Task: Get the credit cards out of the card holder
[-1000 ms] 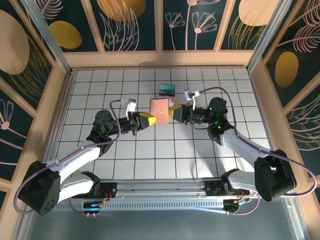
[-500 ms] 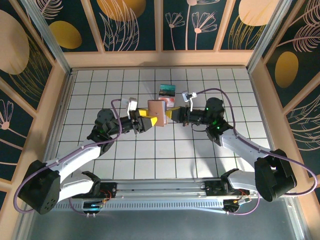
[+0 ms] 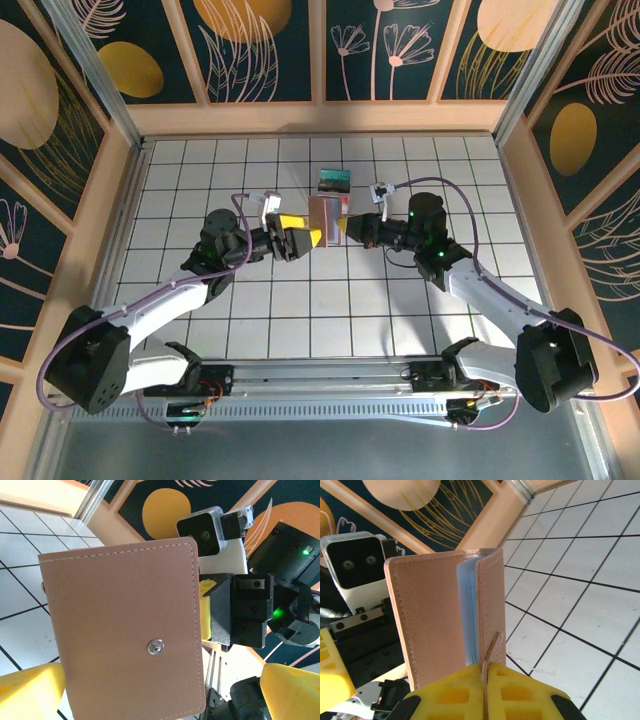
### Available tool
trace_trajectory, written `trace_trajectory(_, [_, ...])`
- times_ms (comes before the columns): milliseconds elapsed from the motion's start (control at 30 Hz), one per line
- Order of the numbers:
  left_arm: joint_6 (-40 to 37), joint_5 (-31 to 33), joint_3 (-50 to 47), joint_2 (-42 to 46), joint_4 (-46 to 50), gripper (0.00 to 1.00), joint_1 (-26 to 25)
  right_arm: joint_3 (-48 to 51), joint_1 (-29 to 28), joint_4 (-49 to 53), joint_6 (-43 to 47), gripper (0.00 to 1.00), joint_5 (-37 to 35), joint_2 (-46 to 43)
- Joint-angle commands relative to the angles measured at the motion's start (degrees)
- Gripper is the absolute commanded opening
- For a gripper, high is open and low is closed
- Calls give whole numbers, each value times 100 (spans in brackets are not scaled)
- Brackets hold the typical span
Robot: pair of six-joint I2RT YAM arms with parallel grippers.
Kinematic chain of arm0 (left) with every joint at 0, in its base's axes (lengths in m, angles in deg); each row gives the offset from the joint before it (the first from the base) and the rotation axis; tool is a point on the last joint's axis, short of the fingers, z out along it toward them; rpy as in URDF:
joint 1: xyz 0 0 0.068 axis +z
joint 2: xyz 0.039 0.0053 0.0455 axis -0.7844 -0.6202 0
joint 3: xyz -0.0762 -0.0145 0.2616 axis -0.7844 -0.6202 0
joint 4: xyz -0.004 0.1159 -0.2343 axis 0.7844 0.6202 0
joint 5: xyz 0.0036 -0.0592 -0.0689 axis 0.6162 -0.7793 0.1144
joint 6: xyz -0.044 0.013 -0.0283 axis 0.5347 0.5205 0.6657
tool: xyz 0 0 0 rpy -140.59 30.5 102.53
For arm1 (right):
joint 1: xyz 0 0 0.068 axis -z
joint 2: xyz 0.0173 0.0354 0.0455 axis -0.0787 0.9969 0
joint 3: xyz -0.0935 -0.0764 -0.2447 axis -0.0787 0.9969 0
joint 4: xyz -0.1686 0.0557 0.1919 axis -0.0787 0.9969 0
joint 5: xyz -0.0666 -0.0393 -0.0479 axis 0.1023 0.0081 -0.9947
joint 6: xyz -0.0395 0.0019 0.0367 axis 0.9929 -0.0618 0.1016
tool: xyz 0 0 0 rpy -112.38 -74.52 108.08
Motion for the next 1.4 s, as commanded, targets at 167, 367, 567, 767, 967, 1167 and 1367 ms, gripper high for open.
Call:
trace_trajectory(167, [40, -13, 240, -267, -23, 99, -30, -381, -89, 429, 205, 0, -421, -205])
trace_trajectory(367, [18, 7, 324, -394, -23, 99, -108, -509, -187, 571, 273, 0, -586, -171])
trace_trajectory(567, [-56, 49, 457, -554, 85, 99, -172, -661, -303, 740, 353, 0, -724, -101])
trace_trajectory(767, [-80, 128, 540, -651, 168, 99, -215, -893, -438, 1164, 455, 0, -1106, -65])
trace_trajectory(967, [-45, 358, 599, -741, 302, 99, -209, -1163, -567, 1671, 521, 0, -1578, 44])
trace_trajectory(1167, [-9, 428, 659, -822, 359, 99, -216, -1243, -650, 1691, 503, 0, -1657, 107])
trace_trajectory(1367, [-27, 553, 690, -870, 490, 99, -209, -1416, -681, 1861, 521, 0, -1802, 197])
